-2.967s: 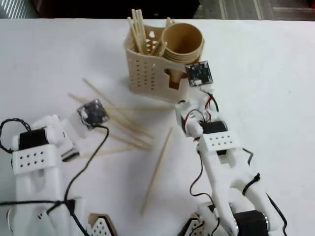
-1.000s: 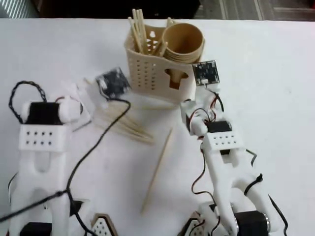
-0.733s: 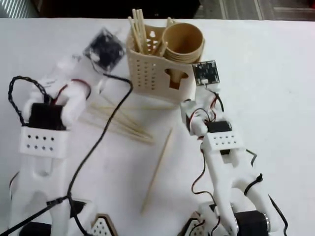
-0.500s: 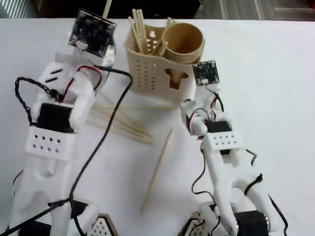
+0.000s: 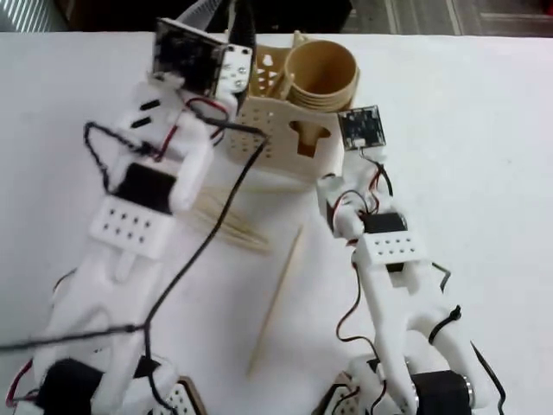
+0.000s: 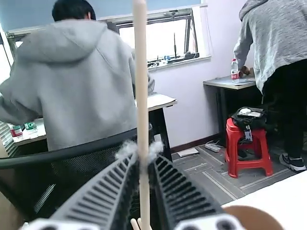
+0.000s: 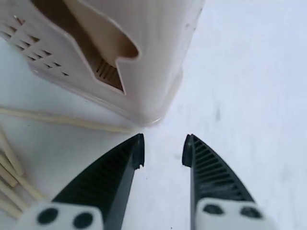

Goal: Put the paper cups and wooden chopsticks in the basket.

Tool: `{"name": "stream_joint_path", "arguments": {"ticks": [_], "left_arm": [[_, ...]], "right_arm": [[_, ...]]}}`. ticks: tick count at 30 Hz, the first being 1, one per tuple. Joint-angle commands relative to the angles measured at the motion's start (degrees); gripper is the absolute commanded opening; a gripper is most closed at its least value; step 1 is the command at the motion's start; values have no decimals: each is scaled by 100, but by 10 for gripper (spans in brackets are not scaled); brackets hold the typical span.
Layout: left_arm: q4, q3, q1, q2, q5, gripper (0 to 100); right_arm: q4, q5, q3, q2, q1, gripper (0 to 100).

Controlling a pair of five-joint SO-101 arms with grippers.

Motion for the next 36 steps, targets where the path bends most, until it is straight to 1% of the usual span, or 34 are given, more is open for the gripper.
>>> {"name": "stream_joint_path", "arguments": {"ticks": [1, 6, 8, 13, 20, 23, 25, 27, 36], "left_arm": [[-457, -281, 136, 356, 79, 22], [-448, -220, 127, 840, 79, 24], [-273, -229, 101, 936, 79, 38], [545, -281, 75, 620, 79, 137], [1899, -281, -251, -347, 53, 139], [2611, -281, -505, -743, 9, 139], [3121, -281, -655, -945, -325, 139], [3587, -281, -708, -1086, -888, 139], [5512, -229, -708, -1253, -2840, 140]], "right_arm": [[-154, 26, -26, -215, 13, 144], [-154, 26, -26, -215, 13, 144], [-154, 26, -26, -215, 13, 144], [-154, 26, -26, -215, 13, 144], [-154, 26, -18, -215, 13, 144], [-145, 26, -9, -207, 13, 144], [-154, 26, 35, -207, 13, 144], [-154, 26, 35, -207, 13, 144], [-154, 26, 53, -207, 13, 144]]}}
